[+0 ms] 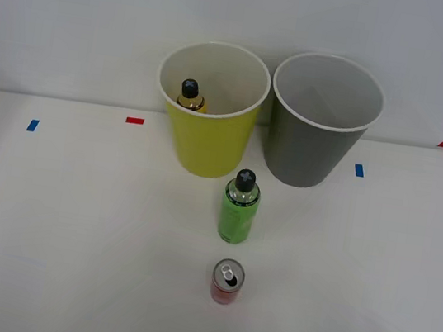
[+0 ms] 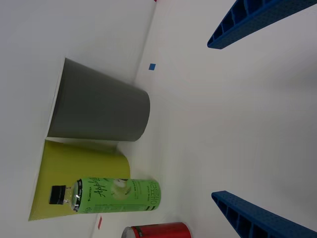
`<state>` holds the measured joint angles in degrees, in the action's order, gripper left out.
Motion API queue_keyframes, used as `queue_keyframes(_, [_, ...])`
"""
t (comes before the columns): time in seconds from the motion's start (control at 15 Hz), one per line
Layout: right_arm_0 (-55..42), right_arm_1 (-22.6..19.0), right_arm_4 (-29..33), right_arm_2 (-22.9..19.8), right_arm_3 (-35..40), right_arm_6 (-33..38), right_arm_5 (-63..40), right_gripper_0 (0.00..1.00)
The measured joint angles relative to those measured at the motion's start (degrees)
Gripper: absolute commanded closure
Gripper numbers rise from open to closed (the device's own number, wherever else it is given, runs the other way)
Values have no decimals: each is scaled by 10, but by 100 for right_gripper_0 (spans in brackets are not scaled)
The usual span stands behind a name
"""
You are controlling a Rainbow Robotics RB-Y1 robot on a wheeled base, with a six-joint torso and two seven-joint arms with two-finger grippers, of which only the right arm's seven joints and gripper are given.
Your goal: Put cans in the gray bin, plastic bottles in the light green bin
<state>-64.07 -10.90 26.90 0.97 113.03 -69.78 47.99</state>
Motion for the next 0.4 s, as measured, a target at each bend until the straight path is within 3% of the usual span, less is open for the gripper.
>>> queue_keyframes(0.4, [0,0,0,0,0,0,0,0])
